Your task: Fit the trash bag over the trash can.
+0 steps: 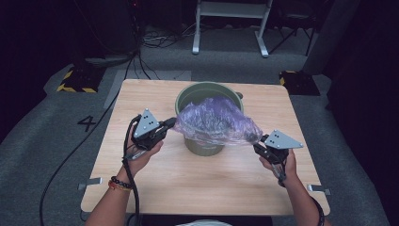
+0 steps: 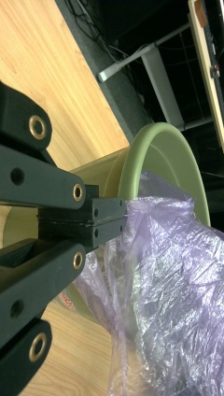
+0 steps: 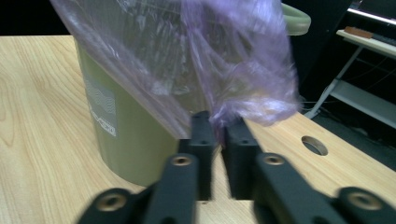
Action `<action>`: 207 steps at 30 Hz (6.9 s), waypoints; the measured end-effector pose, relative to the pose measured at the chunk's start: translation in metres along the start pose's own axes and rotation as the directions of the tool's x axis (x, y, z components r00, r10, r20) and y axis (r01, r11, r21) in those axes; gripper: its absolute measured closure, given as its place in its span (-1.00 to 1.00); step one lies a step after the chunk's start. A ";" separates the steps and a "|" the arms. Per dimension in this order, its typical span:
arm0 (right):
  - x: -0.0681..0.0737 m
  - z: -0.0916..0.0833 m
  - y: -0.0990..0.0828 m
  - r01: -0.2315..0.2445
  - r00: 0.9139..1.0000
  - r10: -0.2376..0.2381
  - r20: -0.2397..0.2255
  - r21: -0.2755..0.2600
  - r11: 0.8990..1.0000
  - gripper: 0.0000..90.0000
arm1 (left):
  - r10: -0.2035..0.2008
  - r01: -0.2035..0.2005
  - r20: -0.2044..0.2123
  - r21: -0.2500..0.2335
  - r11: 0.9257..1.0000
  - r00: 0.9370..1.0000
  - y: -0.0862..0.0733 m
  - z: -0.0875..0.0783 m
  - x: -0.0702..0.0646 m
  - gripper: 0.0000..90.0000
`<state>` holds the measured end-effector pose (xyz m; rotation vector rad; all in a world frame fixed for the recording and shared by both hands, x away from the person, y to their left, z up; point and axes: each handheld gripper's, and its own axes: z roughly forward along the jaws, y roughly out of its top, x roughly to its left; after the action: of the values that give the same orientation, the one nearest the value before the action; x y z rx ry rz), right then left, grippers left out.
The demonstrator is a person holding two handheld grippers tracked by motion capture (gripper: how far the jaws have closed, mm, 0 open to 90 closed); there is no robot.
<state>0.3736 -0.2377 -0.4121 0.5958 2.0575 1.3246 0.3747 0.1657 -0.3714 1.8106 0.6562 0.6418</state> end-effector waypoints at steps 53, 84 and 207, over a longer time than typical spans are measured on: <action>-0.070 0.041 0.092 -0.003 0.993 0.011 0.119 -0.067 0.998 0.99 | -0.030 0.030 -0.028 0.023 0.999 0.999 0.000 0.026 0.029 0.99; -0.073 0.069 0.077 -0.048 0.995 0.044 0.093 0.035 0.998 0.99 | -0.019 0.022 0.045 -0.069 0.997 0.999 -0.005 -0.029 0.013 -0.59; -0.094 0.075 0.115 0.016 0.991 -0.019 0.130 0.027 1.000 0.99 | 0.069 -0.070 0.026 0.079 0.994 0.997 0.020 0.031 0.051 1.00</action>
<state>0.4984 -0.2057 -0.3066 0.6567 1.9718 1.2180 0.4350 0.1757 -0.3558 1.9195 0.6132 0.6480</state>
